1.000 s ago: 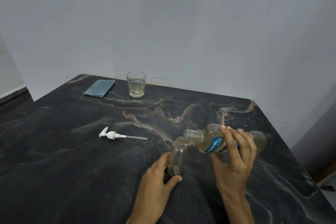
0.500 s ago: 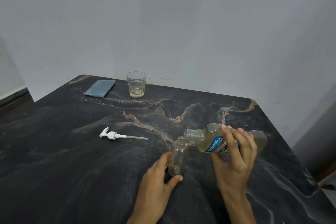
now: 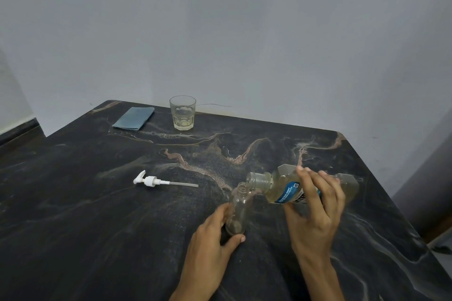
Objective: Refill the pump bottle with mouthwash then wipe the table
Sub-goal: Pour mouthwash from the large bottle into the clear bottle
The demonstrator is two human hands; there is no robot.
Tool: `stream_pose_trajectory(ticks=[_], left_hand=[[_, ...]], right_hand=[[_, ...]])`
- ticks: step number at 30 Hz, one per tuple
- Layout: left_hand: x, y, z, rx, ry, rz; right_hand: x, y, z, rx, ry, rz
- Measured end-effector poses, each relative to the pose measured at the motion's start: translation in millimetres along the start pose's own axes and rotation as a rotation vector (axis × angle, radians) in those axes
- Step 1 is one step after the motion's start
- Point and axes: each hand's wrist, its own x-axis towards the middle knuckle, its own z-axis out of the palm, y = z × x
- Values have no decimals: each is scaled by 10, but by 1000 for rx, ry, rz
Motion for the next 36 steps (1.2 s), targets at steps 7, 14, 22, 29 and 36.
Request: stream_pose_trajectory(ticks=[7,14,22,29,36], left_hand=[[-6,13,-5,11,3,2],[-3,13,1,-2,13,2],[-12,13,7,-6,20,9],[-4,13,4,2,14,3],[-11,20,-6,4,10,2]], right_hand=[[-10,5,8,6,4,2],[-12,14,12,-1,3,-2],[-3,22,10,-1,12,3],[0,16,9,11,9,12],[-2,14,3,11,2,10]])
